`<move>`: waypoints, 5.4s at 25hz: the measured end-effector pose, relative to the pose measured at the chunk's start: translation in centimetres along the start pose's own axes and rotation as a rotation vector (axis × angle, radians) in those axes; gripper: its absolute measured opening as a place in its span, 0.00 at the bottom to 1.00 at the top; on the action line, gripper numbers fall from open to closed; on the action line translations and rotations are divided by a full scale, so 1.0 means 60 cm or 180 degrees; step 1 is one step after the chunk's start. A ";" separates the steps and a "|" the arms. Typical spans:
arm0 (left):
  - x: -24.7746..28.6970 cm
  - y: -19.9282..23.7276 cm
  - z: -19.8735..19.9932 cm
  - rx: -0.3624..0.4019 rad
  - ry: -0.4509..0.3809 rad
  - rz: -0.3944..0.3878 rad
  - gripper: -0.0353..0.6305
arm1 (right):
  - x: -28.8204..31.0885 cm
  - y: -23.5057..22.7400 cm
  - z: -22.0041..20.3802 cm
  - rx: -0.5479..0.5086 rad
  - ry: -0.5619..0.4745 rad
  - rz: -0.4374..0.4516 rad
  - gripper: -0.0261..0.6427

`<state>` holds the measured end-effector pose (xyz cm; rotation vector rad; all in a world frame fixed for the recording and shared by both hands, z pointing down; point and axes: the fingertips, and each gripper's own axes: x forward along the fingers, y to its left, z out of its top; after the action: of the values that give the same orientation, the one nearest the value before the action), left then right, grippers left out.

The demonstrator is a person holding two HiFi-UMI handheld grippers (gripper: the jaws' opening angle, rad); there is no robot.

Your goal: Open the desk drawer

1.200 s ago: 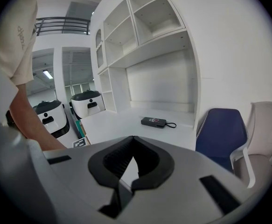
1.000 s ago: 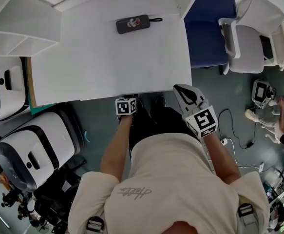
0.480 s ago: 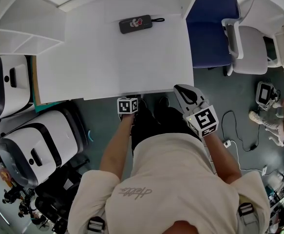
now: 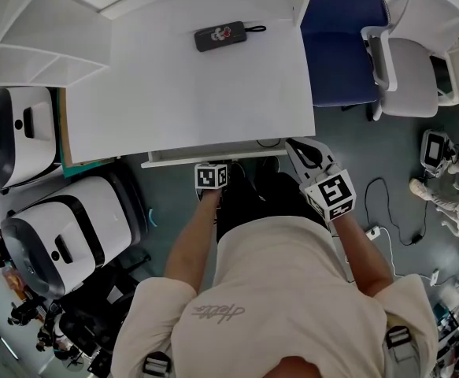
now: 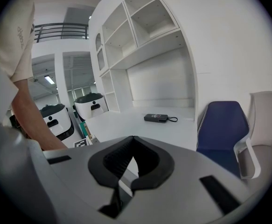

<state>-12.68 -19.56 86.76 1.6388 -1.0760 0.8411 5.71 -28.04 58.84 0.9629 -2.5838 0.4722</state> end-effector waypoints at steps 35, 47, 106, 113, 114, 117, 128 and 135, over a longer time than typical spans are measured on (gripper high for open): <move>-0.046 -0.040 -0.179 0.0191 0.0071 -0.0248 0.20 | -0.066 0.220 -0.060 -0.0045 0.0172 -0.0253 0.04; -0.060 -0.051 -0.231 0.0271 0.0044 -0.0331 0.20 | -0.115 0.296 -0.098 0.0008 0.0178 -0.0523 0.04; -0.489 -0.240 -0.160 0.0418 -0.1832 0.0064 0.08 | -0.296 0.275 -0.115 -0.0313 -0.0161 0.0107 0.04; -0.618 -0.273 -0.081 0.0715 -0.2358 -0.0069 0.08 | -0.303 0.327 -0.003 -0.0570 -0.0518 0.0127 0.04; -0.635 -0.278 -0.071 0.0750 -0.2428 -0.0075 0.08 | -0.304 0.335 0.014 -0.0626 -0.0568 0.0136 0.04; -0.684 -0.295 -0.046 0.0874 -0.2627 -0.0116 0.08 | -0.306 0.356 0.060 -0.0633 -0.0689 0.0196 0.04; -0.847 -0.338 0.007 0.1351 -0.3239 -0.0151 0.08 | -0.333 0.396 0.222 -0.0620 -0.1155 0.0209 0.04; -0.918 -0.350 0.047 0.1525 -0.3505 -0.0036 0.08 | -0.370 0.389 0.303 -0.0740 -0.1414 0.0091 0.04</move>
<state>-13.58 -4.91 29.60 2.6216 -1.6542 0.1037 2.16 -6.54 28.93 1.0427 -2.9579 -0.0492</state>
